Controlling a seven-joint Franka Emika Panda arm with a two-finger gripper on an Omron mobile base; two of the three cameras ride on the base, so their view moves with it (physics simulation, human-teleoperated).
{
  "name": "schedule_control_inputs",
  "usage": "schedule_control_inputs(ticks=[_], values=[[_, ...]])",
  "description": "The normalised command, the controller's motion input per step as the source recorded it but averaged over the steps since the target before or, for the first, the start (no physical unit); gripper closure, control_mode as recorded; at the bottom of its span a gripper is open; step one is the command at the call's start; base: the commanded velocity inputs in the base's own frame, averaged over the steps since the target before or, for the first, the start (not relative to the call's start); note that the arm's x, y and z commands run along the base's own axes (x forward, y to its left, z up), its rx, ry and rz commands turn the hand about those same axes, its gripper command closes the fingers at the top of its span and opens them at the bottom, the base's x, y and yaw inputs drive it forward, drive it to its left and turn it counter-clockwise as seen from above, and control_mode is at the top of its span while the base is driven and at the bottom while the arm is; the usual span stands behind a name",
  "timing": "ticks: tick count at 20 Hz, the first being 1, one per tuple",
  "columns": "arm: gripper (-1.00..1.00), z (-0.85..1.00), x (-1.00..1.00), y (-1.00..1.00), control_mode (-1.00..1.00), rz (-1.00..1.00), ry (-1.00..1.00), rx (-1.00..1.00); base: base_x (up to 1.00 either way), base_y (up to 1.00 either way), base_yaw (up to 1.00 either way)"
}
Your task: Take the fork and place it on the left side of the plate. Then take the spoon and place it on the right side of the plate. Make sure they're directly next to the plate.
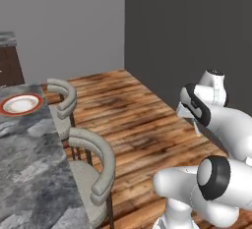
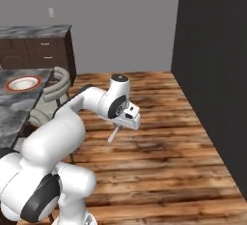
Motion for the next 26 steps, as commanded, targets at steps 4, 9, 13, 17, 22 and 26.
schedule_control_inputs(ticks=[4,9,13,17,22,26], values=[[1.0,0.0,0.0,0.0,1.0,0.0,0.0,0.0,0.93,-0.27,0.16],[1.0,0.0,0.0,0.0,1.0,0.0,0.0,0.0,0.92,-0.24,0.19],[1.0,0.0,0.0,0.0,1.0,0.0,0.0,0.0,0.87,-0.16,0.3],[1.0,0.0,0.0,0.0,1.0,0.0,0.0,0.0,0.8,-0.05,0.41],[1.0,0.0,0.0,0.0,1.0,0.0,0.0,0.0,0.64,-0.05,0.61],[1.0,0.0,0.0,0.0,1.0,0.0,0.0,0.0,0.51,-0.1,0.73]])
